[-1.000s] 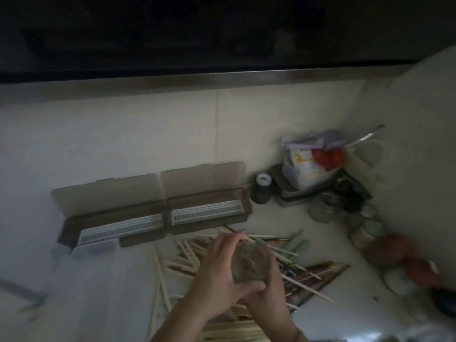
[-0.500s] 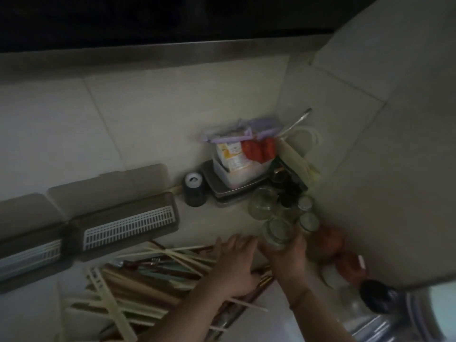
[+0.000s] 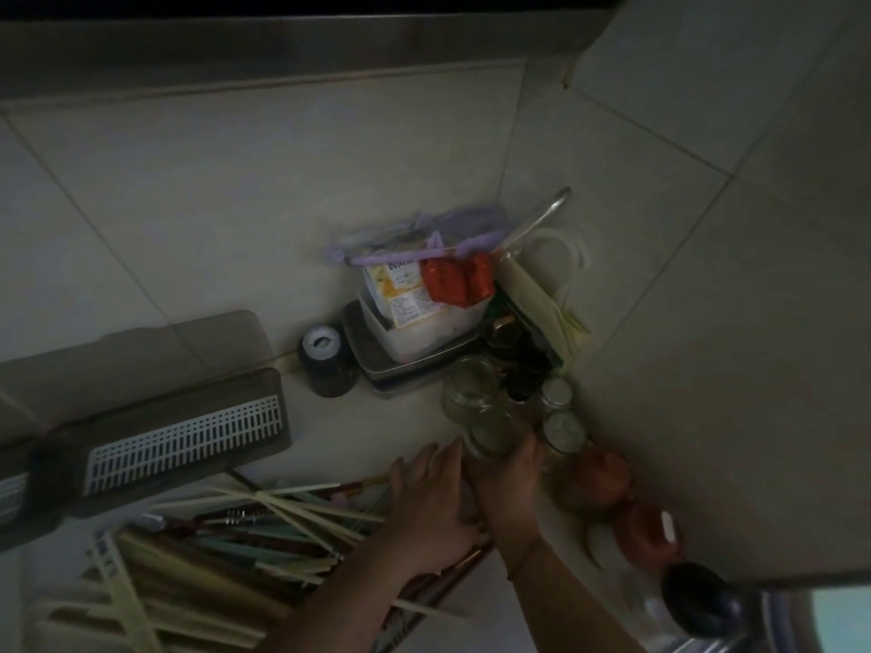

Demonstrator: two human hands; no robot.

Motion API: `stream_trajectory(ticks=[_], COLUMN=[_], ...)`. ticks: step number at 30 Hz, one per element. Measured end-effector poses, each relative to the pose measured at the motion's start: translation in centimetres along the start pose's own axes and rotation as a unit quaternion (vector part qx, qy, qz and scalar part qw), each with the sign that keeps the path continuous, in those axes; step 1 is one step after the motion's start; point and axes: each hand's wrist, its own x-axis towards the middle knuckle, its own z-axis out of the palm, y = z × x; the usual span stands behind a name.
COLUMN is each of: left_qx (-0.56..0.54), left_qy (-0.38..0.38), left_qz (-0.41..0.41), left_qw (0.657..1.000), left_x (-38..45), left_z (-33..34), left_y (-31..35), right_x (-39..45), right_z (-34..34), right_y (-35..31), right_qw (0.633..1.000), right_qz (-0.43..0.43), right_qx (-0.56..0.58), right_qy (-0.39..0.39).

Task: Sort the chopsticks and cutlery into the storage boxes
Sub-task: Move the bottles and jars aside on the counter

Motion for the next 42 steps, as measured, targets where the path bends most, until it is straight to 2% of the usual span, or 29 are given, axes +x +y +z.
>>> stream_trajectory(ticks=[5, 8, 13, 23, 28, 31, 34, 37, 40, 42], left_qx=[-0.076, -0.219, -0.386, -0.371, -0.239, -0.146, -0.15, -0.178, -0.128, -0.101], left_qy=[0.064, 0.099, 0.046, 0.011, 0.073, 0.107, 0.137, 0.18, 0.24, 0.274], left_qz=[-0.005, 0.009, -0.018, -0.012, 0.018, 0.05, 0.07, 0.004, -0.051, -0.086], left_qw=[0.995, 0.971, 0.921, 0.928, 0.968, 0.982, 0.977, 0.967, 0.961, 0.953], left_x=[-0.4, -1.1, -1.0, 0.4, -1.7, -4.9, -8.8, -13.9, -19.4, -22.6], left_z=[0.3, 0.2, 0.3, 1.4, 0.9, -0.5, -2.4, -3.6, -4.0, -4.0], left_y=[0.0, 0.4, 0.9, 1.6, -1.2, -4.1, -7.9, -12.8, -17.9, -20.7], right_x=[-1.7, -3.7, -4.6, -3.3, -4.2, -6.3, -8.9, -11.6, -15.0, -17.0], right_z=[-0.9, -1.7, -2.0, -2.4, -3.1, -2.9, -1.7, 0.6, 3.2, 4.5], right_y=[0.1, 1.0, 1.3, 1.3, 1.2, 0.8, 0.0, -1.4, -2.8, -3.8], right_qw=[0.999, 0.994, 0.987, 0.988, 0.991, 0.998, 0.997, 0.97, 0.937, 0.911], right_qz=[0.01, 0.086, 0.128, 0.127, 0.111, 0.053, -0.054, -0.207, -0.295, -0.352], right_qx=[0.023, 0.03, 0.062, 0.049, 0.046, 0.036, -0.021, -0.084, -0.096, -0.126], right_qy=[-0.046, -0.063, -0.08, -0.076, -0.052, -0.027, -0.049, -0.096, -0.162, -0.173])
